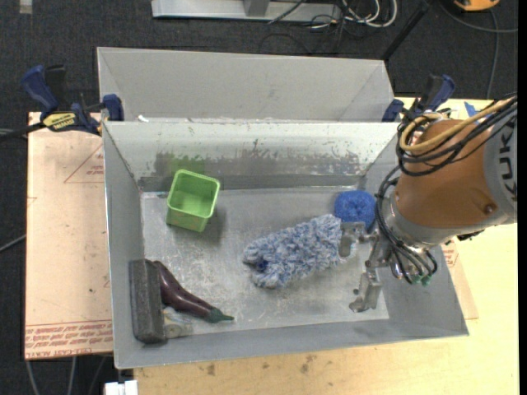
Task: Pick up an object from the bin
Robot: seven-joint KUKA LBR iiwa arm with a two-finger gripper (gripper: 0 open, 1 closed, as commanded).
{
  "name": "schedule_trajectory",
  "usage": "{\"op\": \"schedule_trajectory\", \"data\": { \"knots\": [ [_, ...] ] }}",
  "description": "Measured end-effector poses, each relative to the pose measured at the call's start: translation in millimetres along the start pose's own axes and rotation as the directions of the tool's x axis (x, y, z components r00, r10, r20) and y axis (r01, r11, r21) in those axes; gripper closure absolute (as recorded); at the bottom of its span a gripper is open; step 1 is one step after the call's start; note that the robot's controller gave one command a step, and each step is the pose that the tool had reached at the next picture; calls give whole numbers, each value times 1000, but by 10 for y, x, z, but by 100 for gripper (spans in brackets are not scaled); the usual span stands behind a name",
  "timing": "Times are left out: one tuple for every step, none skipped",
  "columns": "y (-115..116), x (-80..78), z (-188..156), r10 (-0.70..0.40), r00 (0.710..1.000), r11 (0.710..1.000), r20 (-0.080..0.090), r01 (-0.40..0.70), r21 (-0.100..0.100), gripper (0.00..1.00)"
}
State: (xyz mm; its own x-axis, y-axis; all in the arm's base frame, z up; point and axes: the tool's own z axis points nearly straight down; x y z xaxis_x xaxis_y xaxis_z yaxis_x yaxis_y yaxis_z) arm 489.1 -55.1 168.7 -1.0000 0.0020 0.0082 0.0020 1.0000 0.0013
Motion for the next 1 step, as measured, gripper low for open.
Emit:
{"op": "schedule_trajectory", "data": {
  "knots": [
    [2,-16,-42,-2,1000,1000,8,2,1,0]
  ]
}}
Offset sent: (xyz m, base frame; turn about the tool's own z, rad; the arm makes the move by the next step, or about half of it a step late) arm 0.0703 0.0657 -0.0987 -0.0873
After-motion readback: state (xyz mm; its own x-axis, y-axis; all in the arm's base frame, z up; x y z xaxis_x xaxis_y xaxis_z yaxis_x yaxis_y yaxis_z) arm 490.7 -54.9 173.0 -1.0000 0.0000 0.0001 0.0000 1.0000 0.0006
